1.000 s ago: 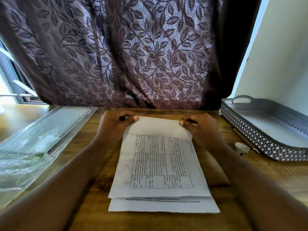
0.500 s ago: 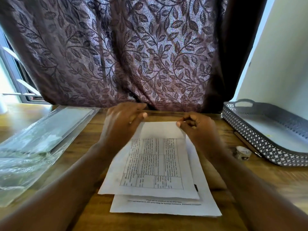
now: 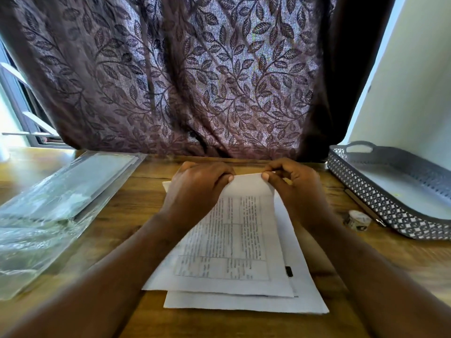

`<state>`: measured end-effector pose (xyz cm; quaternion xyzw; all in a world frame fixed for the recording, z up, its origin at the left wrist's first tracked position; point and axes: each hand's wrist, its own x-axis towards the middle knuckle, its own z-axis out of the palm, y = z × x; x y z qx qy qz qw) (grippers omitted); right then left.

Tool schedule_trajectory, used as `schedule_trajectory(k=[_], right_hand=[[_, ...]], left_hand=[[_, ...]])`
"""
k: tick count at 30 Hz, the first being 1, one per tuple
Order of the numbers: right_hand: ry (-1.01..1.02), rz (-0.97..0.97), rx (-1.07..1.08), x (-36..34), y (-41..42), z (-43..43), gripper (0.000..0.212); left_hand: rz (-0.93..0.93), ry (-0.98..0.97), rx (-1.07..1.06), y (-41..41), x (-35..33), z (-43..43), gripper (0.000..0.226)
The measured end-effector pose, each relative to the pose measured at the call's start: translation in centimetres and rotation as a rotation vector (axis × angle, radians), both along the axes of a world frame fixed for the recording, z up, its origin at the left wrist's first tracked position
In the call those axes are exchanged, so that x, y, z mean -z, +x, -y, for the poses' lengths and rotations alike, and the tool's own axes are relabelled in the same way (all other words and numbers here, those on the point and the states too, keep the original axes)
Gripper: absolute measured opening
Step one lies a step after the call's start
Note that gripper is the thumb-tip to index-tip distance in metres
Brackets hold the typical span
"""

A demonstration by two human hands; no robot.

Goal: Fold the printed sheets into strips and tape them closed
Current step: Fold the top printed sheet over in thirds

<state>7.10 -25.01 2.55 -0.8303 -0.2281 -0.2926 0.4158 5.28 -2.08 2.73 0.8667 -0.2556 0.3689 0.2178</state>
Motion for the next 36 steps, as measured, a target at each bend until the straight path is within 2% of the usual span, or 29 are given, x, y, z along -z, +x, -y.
schedule_trajectory(k=[6, 11, 18, 21, 25, 28, 30, 32, 36], right_hand=[[0.083, -0.083, 0.015, 0.5, 1.3, 2.1, 0.007], [0.126, -0.119, 0.002, 0.8, 2.2, 3.5, 0.007], [0.235, -0.186, -0.056, 1.4, 2.8, 3.9, 0.011], [0.280, -0.309, -0.113, 1.7, 3.0, 4.3, 0.003], [0.316, -0.489, -0.157, 2.3, 3.2, 5.1, 0.013], [0.408, -0.507, -0.155, 2.2, 3.1, 5.0, 0.011], [0.468, -0.484, -0.112, 2.0, 3.2, 4.9, 0.011], [0.499, -0.468, -0.080, 1.9, 3.2, 4.9, 0.009], [0.499, -0.451, -0.103, 1.9, 3.2, 5.0, 0.009]], left_hand=[[0.014, -0.053, -0.077, 1.3, 0.7, -2.2, 0.010], [-0.128, -0.208, -0.142, 2.1, 1.4, -3.9, 0.009], [-0.295, -0.366, -0.130, 3.0, 1.7, -4.6, 0.010], [-0.316, -0.447, -0.104, 3.1, 1.6, -4.6, 0.010], [-0.317, -0.524, -0.090, 3.1, 1.5, -4.4, 0.010], [-0.458, -0.713, 0.036, 2.8, 1.5, -3.8, 0.006], [-0.620, -0.816, 0.166, 2.8, 1.5, -3.4, 0.025], [-0.704, -0.802, 0.221, 2.9, 1.8, -3.2, 0.035], [-0.728, -0.769, 0.219, 2.9, 2.2, -3.2, 0.019]])
